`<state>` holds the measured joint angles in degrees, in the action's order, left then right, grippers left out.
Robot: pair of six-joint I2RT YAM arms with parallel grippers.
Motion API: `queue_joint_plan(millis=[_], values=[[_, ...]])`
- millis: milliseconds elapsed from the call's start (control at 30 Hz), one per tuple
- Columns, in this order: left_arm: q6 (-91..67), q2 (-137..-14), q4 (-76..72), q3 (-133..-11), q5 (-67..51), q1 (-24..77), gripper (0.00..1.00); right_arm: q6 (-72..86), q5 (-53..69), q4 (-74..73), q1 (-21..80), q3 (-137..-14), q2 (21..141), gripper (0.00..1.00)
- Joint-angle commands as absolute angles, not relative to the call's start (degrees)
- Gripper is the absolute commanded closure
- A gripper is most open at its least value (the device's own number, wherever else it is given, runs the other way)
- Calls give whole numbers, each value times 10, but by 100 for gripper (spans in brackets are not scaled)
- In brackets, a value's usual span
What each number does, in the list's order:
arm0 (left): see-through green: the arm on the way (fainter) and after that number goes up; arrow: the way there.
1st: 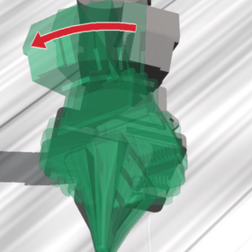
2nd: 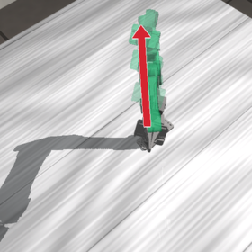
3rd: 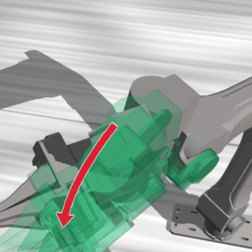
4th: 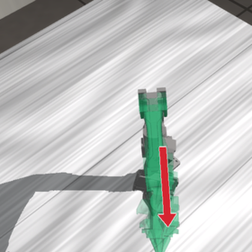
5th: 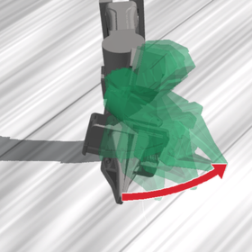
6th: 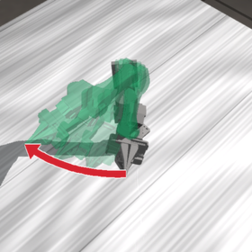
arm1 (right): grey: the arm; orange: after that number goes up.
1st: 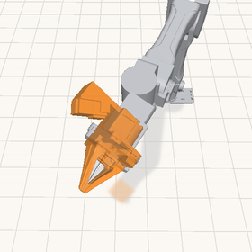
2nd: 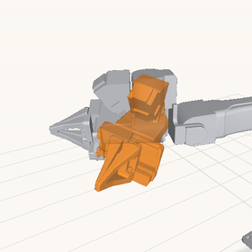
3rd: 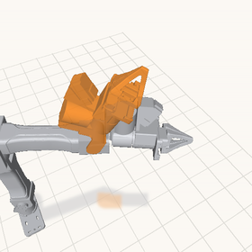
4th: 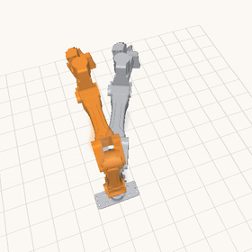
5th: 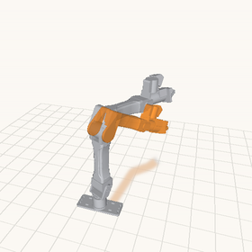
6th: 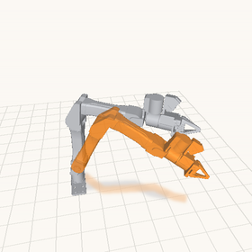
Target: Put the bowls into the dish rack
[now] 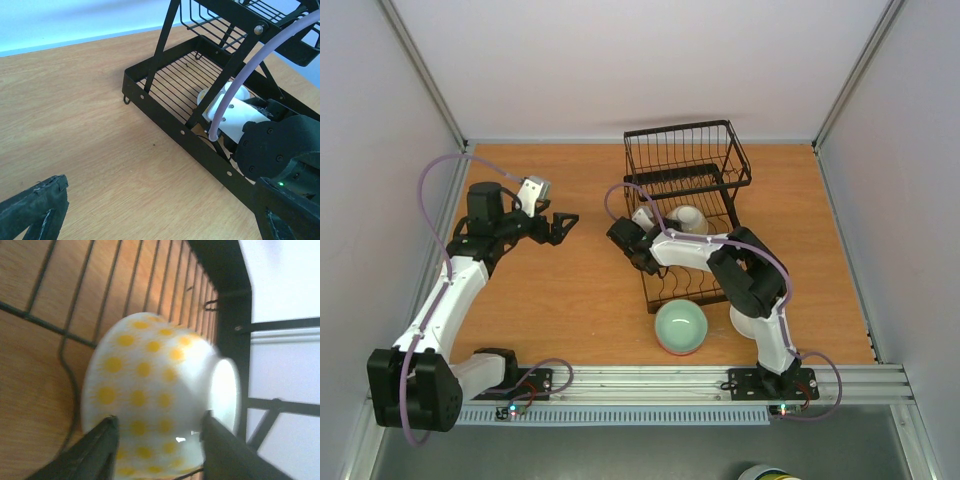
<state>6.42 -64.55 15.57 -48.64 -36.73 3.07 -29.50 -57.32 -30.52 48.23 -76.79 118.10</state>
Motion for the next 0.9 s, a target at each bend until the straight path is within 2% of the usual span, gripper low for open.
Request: queue_joint_plan(millis=[0, 67, 133, 233, 333, 367, 400, 433, 467, 533, 667, 867], values=[[62, -643, 130, -483, -374, 28, 1, -282, -518, -312, 480, -756, 1188, 61], [62, -642, 130, -483, -374, 27, 1, -281, -521, -308, 480, -752, 1180, 70], [62, -642, 130, -483, -373, 27, 1, -280, -521, -306, 480, -750, 1172, 76], [62, -642, 130, -483, -373, 27, 1, -279, -531, -310, 479, -747, 1164, 80], [62, -642, 130, -483, -374, 27, 1, -275, -540, -316, 479, -743, 1153, 80], [62, -642, 130, -483, -374, 27, 1, -274, -540, -316, 479, -738, 1147, 76], [62, -643, 130, -483, -374, 27, 1, -276, -537, -316, 479, -733, 1140, 65], [62, -642, 129, -483, -374, 26, 1, -280, -530, -315, 481, -727, 1133, 49], [62, -642, 130, -483, -374, 27, 1, -286, -526, -314, 482, -721, 1125, 38], [62, -642, 129, -483, -374, 27, 1, -294, -520, -317, 485, -716, 1112, 28], [62, -641, 130, -483, -374, 27, 1, -313, -515, -326, 487, -706, 1093, 18], [62, -639, 130, -483, -374, 26, 1, -359, -507, -301, 486, -700, 1093, 14]])
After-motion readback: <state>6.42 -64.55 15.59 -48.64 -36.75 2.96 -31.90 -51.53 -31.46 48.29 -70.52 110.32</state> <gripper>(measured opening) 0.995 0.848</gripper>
